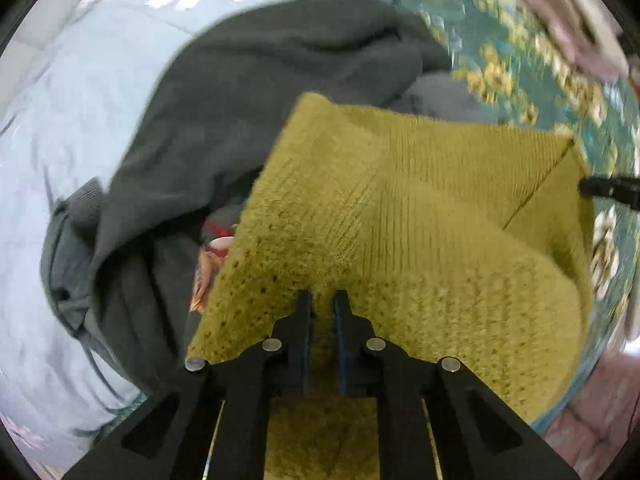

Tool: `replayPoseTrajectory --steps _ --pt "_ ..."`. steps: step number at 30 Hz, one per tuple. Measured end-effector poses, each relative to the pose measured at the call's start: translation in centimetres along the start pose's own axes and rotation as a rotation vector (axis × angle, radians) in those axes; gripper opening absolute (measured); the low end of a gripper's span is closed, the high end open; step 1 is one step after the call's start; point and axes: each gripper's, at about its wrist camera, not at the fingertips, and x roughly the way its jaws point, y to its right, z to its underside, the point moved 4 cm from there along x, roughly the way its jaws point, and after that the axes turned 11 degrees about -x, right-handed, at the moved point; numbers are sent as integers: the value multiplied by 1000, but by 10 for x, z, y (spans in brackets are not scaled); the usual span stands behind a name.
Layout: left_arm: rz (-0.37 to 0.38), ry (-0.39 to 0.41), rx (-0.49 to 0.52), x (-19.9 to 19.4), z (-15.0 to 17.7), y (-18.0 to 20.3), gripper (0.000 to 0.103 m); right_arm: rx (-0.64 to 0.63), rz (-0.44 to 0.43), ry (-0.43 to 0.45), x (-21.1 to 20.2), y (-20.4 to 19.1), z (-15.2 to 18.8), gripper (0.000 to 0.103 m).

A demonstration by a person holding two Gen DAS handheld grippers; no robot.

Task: Fold clothes
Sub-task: 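Grasp the sweater edge with the right tool while the left tool holds it, then lift the sweater with both tools and shake it out in the air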

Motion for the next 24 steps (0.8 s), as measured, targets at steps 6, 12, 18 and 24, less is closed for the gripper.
replayPoseTrajectory --steps 6,12,18,24 --pt "165 249 -226 -83 24 -22 10 -67 -39 103 -48 -22 -10 14" --pt "281 456 -397 -177 61 -55 10 -155 -75 255 -122 -44 -24 13" --pt "377 604 -518 -222 160 -41 10 -268 -72 418 -214 -48 -12 13" --pt "379 465 -616 -164 237 -5 10 -269 -2 286 -193 -15 35 13"
